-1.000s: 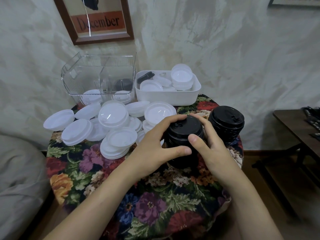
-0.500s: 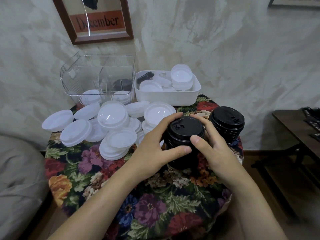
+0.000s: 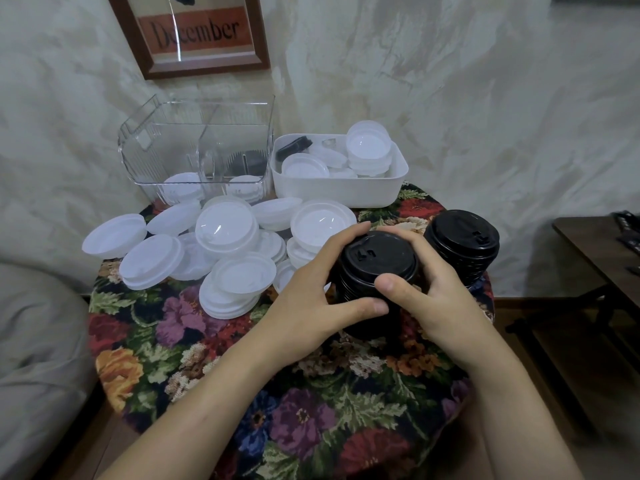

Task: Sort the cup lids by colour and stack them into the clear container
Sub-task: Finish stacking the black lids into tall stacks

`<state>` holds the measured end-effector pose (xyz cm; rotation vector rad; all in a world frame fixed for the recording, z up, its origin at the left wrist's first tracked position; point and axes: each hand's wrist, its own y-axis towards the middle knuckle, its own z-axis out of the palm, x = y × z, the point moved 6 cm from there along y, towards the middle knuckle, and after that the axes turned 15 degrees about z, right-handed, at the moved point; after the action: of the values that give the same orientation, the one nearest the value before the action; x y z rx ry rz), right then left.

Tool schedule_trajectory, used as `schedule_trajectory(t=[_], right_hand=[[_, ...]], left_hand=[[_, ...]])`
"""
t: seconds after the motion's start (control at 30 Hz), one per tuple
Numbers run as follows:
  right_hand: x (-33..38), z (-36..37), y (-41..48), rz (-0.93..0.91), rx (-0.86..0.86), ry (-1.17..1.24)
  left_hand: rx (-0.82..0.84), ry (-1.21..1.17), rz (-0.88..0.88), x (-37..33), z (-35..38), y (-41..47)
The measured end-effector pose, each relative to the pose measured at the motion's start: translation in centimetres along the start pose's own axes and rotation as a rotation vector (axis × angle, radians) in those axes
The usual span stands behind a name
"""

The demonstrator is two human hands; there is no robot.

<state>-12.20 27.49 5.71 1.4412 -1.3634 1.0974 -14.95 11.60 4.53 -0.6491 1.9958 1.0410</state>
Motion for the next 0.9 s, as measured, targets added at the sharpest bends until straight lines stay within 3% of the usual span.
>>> schedule_trajectory(t=[0.9], right_hand=[[-0.8, -0.7, 1.2, 0.053, 0.138, 0.032]], left_hand=[[0.003, -0.051, -0.063, 1.1, 0.3, -0.2]])
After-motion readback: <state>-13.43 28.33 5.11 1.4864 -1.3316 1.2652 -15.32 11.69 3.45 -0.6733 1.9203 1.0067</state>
